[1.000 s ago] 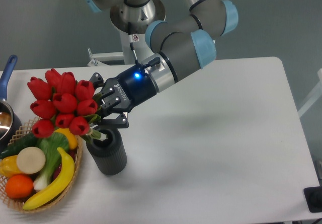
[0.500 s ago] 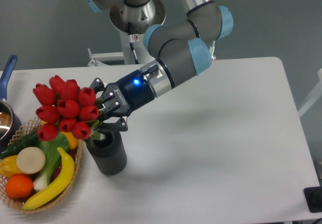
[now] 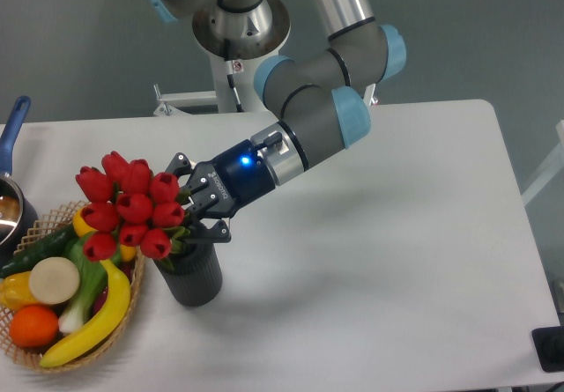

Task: Insert the flowers into the vase
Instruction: 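Lower the tulip stems down into the black vase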

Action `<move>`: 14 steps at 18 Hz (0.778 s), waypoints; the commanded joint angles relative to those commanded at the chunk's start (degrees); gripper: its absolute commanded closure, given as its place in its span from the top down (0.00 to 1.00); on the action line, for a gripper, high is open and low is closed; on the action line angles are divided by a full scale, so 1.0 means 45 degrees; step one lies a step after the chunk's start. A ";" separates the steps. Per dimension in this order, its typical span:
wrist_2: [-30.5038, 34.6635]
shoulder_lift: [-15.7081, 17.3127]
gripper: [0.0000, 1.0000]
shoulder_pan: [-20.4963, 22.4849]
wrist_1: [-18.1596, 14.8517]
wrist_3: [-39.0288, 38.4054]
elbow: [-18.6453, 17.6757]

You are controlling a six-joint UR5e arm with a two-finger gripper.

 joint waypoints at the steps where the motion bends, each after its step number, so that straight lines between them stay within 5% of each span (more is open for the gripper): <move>1: 0.0000 0.0000 0.28 0.0039 0.0000 0.0136 -0.0098; 14: -0.0313 -0.0078 0.29 0.0488 0.0000 0.1075 -0.1114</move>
